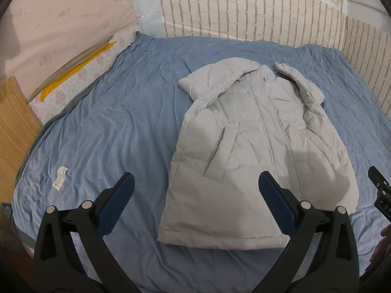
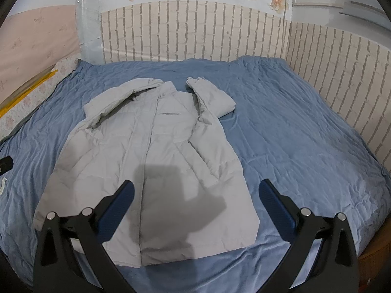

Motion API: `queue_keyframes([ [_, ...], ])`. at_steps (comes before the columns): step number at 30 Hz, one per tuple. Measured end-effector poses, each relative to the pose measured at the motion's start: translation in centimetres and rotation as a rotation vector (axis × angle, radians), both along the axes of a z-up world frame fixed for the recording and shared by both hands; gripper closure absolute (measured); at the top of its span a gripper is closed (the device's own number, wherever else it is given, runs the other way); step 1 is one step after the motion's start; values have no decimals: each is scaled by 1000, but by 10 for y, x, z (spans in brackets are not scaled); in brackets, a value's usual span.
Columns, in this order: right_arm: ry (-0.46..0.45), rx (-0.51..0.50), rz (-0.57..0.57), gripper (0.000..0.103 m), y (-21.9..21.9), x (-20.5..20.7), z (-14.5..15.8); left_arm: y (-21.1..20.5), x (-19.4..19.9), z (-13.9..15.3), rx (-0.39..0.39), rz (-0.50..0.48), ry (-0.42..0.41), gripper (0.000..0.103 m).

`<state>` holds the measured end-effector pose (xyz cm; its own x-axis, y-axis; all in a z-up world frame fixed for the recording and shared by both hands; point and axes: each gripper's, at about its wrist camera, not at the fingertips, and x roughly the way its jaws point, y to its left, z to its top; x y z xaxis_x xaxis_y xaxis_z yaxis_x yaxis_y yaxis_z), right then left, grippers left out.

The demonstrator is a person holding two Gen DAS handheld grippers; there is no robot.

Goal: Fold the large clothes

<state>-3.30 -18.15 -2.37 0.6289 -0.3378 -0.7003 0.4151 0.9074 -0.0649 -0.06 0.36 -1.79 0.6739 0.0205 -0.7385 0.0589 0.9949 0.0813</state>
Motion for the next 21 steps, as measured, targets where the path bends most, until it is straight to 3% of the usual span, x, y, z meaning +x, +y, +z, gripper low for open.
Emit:
queue_keyframes([
  [21,24,-5,12,1,7,1,-3,0,-1,-6,-5,3,17,3],
])
